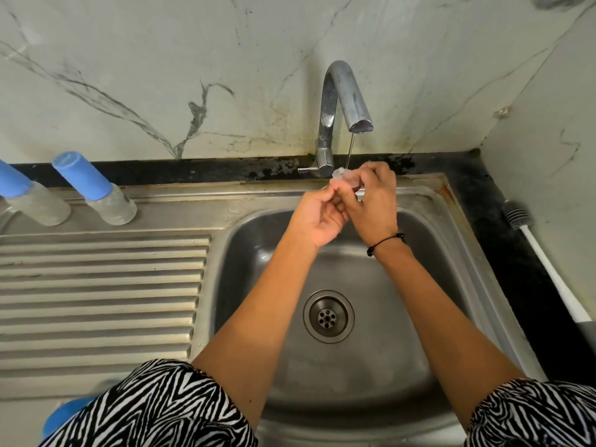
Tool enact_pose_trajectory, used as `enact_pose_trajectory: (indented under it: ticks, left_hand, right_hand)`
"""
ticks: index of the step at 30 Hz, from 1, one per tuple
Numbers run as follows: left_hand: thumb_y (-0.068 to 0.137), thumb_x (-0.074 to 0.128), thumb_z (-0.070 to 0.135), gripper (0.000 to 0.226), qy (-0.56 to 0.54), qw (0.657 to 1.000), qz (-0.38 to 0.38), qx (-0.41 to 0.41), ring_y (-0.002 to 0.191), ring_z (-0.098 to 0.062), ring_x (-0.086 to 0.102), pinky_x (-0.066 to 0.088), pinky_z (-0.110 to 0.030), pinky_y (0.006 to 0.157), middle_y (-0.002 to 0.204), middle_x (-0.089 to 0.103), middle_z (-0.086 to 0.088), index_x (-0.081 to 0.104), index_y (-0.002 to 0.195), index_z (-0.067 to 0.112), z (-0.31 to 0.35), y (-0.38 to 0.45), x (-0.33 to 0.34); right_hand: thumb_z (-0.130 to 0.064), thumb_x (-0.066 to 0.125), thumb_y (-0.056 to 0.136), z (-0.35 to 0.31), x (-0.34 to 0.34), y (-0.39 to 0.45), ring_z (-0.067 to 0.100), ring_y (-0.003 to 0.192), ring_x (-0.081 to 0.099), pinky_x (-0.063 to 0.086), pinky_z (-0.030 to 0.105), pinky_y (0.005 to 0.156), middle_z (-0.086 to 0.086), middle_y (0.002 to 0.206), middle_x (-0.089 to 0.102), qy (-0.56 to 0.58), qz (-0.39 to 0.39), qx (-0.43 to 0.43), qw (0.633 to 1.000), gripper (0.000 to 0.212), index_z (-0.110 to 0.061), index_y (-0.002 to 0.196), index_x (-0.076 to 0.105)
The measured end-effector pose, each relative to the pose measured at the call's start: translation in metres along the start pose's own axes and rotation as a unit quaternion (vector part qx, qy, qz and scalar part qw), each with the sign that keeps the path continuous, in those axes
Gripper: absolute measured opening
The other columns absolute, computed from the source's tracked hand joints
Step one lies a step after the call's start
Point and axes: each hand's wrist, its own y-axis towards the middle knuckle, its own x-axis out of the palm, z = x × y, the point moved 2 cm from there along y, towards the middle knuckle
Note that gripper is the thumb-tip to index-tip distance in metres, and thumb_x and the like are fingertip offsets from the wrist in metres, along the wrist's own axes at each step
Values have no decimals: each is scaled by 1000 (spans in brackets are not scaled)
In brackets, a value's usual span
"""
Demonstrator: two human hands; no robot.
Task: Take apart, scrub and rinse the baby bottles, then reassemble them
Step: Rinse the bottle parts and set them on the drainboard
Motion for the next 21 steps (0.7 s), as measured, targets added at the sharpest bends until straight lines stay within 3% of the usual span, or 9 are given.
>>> enact_pose_trajectory:
  ticks: [3,6,10,12,16,21]
  left_hand:
    - [95,39,0,23,-6,1000,9,12,58,-9,59,50,-20,68,59,64,-2,60,87,6,5,4,3]
    - [91,41,0,22,10,1000,12,10,51,-10,56,50,-24,70,54,59,-2,59,82,7,3,7,5]
    - [94,43,6,23,2,999,30,-16,52,-8,55,50,-18,59,52,55,1,56,76,11,0,8,4]
    - [95,45,8,23,-1,1000,14,-11,48,-6,57,51,-17,53,50,57,2,56,76,12,0,8,4]
    - [97,49,21,20,-9,1000,-21,-5,56,-6,63,54,-18,59,59,64,2,59,81,13,-1,6,6]
    - [99,46,32,28,-29,999,-20,-20,71,-12,69,56,-24,70,73,71,-2,62,90,11,-3,6,1]
  right_hand:
    - [-47,52,84,-1,0,-4,22,105,48,39,26,86,10,115,52,80,-75,46,993,54,-7,121,55]
    - [-29,64,83,-3,1,-5,12,115,47,38,24,98,-1,123,48,205,-144,102,963,58,-15,136,44]
    - [-15,65,75,-6,3,-2,13,106,56,47,29,93,7,117,60,271,-142,113,945,48,-12,122,58]
    - [1,67,75,-9,3,-1,13,101,58,48,31,93,8,111,62,323,-123,141,928,43,-6,117,61]
    - [11,64,77,-13,3,2,12,92,60,49,32,88,2,93,66,372,-78,182,907,32,-9,102,66]
    - [5,64,77,-9,8,2,9,72,57,48,30,70,-9,69,61,342,-57,176,921,29,-24,73,63]
